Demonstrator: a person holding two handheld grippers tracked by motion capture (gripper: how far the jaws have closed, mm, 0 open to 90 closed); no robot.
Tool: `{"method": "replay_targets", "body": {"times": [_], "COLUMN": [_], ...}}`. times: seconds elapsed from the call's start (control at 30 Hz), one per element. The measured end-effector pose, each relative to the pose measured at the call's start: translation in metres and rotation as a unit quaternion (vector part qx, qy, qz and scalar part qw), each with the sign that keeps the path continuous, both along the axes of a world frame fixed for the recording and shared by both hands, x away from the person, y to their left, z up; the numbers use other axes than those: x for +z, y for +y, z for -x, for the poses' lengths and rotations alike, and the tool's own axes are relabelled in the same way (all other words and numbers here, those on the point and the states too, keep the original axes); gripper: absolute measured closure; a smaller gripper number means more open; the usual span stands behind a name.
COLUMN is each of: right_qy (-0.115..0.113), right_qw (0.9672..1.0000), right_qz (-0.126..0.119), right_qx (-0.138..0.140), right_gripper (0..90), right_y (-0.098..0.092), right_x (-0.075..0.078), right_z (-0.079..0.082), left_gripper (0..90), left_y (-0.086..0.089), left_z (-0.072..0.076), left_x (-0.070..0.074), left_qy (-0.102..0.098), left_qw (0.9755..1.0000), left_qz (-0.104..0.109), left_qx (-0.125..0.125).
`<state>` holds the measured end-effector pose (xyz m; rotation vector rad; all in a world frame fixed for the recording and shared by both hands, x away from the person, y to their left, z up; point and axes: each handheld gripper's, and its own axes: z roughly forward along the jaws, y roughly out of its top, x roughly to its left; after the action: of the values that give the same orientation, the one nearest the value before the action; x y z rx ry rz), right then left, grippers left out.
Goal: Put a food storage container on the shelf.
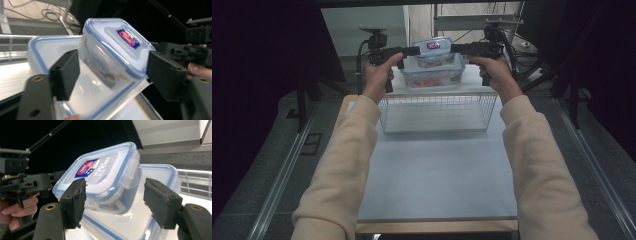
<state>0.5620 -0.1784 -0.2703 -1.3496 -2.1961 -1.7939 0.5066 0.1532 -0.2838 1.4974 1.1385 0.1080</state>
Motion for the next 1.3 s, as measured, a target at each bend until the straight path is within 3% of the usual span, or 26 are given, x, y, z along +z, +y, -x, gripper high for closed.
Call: {"method": "replay_targets", "body": {"times": [0.17,0.3,0.37,0.63,0.83,1.3], "right_qy": [-0.005,-0.008,-0.008,-0.011,-0.015,-0.017], "right_qw": [0.9999,0.9998,0.9998,0.9995,0.9993,0.9993], "right_qz": [0.007,0.012,0.013,0.029,0.033,0.035], "right_qx": [-0.007,-0.010,-0.010,-0.004,-0.004,-0.004], "right_gripper": [35.2,35.2,35.3,34.9,34.5,34.2], "right_y": [-0.011,-0.015,-0.015,-0.014,-0.020,-0.029], "right_x": [-0.002,-0.002,-0.001,-0.001,0.001,0.004], "right_z": [0.011,0.019,0.022,0.031,0.034,0.038], "left_gripper": [57.0,81.4,86.5,88.9,89.2,88.8], "left_y": [0.001,-0.006,-0.014,-0.040,-0.039,-0.035], "left_z": [0.021,0.029,0.030,0.018,0.011,0.007], "left_x": [-0.002,-0.008,-0.010,-0.014,-0.014,-0.013], "left_qy": [-0.018,-0.016,-0.017,-0.011,-0.007,0.003], "left_qw": [0.9993,0.9983,0.9971,0.9968,0.9977,0.9982], "left_qz": [-0.031,-0.042,-0.054,-0.058,-0.047,-0.052], "left_qx": [0.003,-0.038,-0.051,-0.054,-0.048,-0.031]}}
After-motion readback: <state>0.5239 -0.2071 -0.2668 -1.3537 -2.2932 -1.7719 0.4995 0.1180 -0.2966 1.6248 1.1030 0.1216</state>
